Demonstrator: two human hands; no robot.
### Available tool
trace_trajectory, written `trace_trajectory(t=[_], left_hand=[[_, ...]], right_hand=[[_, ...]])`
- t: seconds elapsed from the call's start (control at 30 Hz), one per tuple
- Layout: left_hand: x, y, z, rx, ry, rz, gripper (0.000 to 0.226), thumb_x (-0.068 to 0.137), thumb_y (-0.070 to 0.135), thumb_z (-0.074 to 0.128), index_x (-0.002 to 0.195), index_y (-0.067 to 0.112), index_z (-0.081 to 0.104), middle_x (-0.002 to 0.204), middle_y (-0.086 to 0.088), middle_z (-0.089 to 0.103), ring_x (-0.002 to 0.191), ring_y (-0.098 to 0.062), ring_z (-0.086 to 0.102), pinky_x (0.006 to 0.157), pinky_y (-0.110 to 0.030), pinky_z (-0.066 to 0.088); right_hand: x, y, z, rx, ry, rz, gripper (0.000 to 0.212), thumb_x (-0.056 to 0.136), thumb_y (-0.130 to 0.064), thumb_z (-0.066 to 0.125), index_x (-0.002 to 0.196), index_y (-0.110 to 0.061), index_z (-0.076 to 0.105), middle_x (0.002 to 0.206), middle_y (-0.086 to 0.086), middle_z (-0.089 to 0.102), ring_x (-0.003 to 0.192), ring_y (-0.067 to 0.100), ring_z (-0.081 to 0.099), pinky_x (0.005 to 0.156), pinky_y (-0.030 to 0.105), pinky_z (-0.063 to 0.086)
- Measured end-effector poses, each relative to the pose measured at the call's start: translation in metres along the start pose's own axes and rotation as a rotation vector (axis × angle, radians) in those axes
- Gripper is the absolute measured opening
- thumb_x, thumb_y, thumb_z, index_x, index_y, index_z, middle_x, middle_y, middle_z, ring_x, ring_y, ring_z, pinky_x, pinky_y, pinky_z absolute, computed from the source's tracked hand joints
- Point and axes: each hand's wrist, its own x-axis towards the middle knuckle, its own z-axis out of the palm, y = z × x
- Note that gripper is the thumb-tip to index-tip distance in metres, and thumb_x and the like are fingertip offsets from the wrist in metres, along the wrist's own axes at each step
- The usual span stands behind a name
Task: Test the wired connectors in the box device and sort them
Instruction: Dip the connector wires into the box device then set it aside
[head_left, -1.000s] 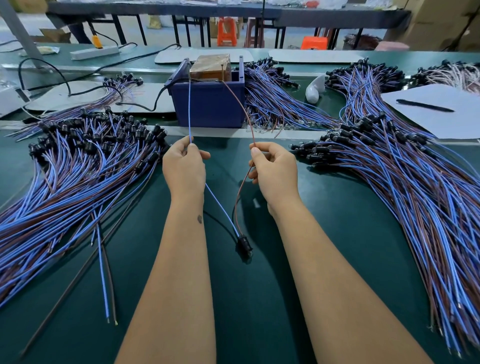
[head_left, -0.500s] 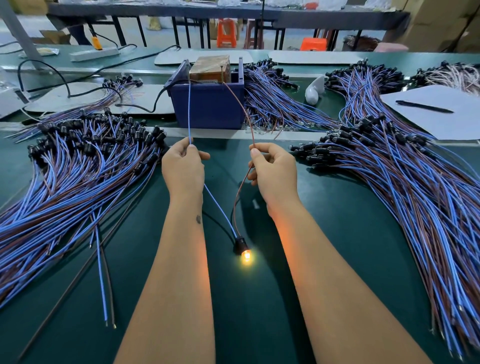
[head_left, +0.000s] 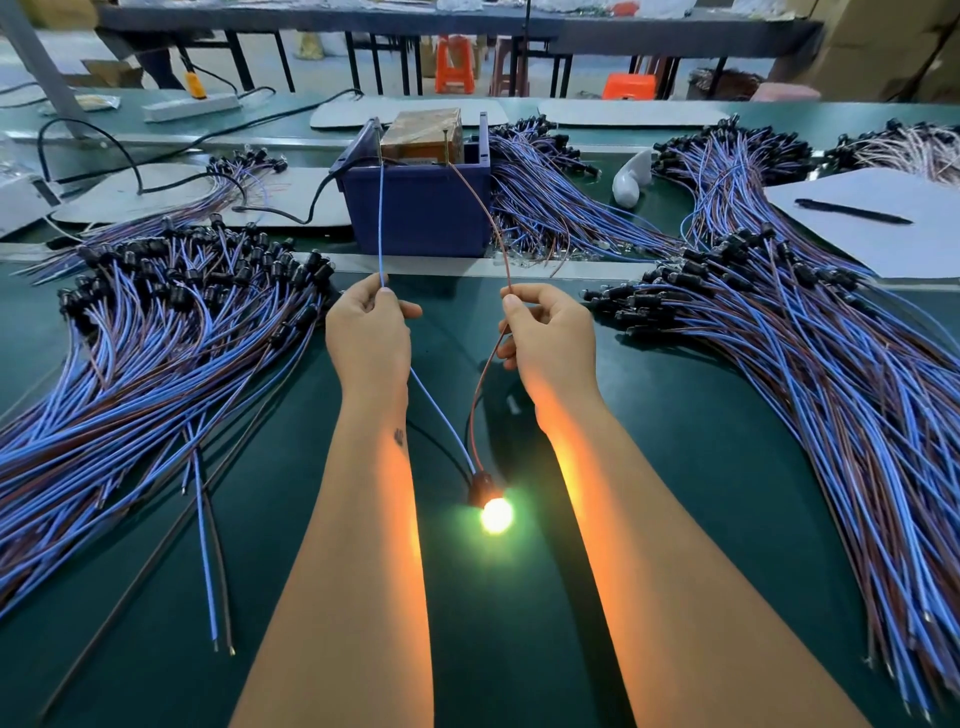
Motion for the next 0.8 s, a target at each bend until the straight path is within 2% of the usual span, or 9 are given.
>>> trace_trajectory(t=[0.23, 0.37, 0.53, 0.63, 0.73, 0.8], left_hand=[[-0.001, 0.001, 0.001, -0.003, 0.005, 0.0, 0.025, 0.098, 0.011, 0.045, 0.097, 0.029, 0.062, 0.064, 0.006, 0.065, 0.05, -0.01, 0.036, 0.057, -0.026, 0.036], [-0.001, 0.001, 0.0, -0.008, 0.009, -0.005, 0.022, 0.098, 0.011, 0.046, 0.105, 0.025, 0.062, 0.065, 0.005, 0.065, 0.045, -0.008, 0.036, 0.051, -0.023, 0.035], [-0.003, 0.002, 0.001, 0.01, -0.013, -0.012, 0.017, 0.097, 0.013, 0.05, 0.098, 0.017, 0.066, 0.066, 0.006, 0.066, 0.042, -0.002, 0.044, 0.047, -0.017, 0.041], [-0.009, 0.004, 0.01, 0.005, -0.12, -0.008, 0.016, 0.096, 0.015, 0.056, 0.09, 0.018, 0.071, 0.069, 0.008, 0.067, 0.051, -0.001, 0.054, 0.05, -0.017, 0.045], [-0.017, 0.005, 0.018, -0.008, -0.251, 0.009, 0.015, 0.092, 0.015, 0.062, 0.087, 0.021, 0.075, 0.079, 0.005, 0.074, 0.073, -0.008, 0.066, 0.067, -0.024, 0.053], [-0.019, 0.006, 0.021, -0.018, -0.286, 0.015, 0.016, 0.091, 0.012, 0.062, 0.09, 0.018, 0.076, 0.079, 0.008, 0.074, 0.077, -0.005, 0.068, 0.071, -0.021, 0.053]], right_hand=[[0.001, 0.0, 0.001, -0.001, 0.0, 0.006, 0.021, 0.097, -0.016, 0.054, 0.084, -0.03, 0.061, 0.075, 0.001, 0.062, 0.05, 0.008, 0.056, 0.049, 0.02, 0.046], [0.001, 0.0, 0.001, -0.008, 0.0, 0.004, 0.021, 0.097, -0.016, 0.054, 0.084, -0.031, 0.061, 0.076, 0.002, 0.062, 0.056, 0.011, 0.057, 0.049, 0.019, 0.046], [0.001, 0.0, 0.002, -0.019, -0.001, -0.055, 0.015, 0.096, -0.016, 0.055, 0.089, -0.026, 0.064, 0.071, -0.001, 0.061, 0.06, 0.015, 0.056, 0.054, 0.025, 0.048], [-0.001, 0.0, 0.004, -0.054, -0.019, -0.124, 0.011, 0.095, -0.017, 0.058, 0.096, -0.022, 0.067, 0.069, -0.003, 0.062, 0.061, 0.016, 0.057, 0.065, 0.039, 0.055], [-0.003, 0.001, 0.007, -0.097, -0.063, -0.162, 0.012, 0.093, -0.016, 0.06, 0.096, -0.021, 0.07, 0.069, -0.001, 0.064, 0.066, 0.025, 0.061, 0.069, 0.049, 0.056], [-0.003, 0.002, 0.009, -0.115, -0.086, -0.165, 0.013, 0.093, -0.015, 0.06, 0.098, -0.02, 0.071, 0.07, 0.001, 0.064, 0.065, 0.023, 0.059, 0.071, 0.051, 0.055]])
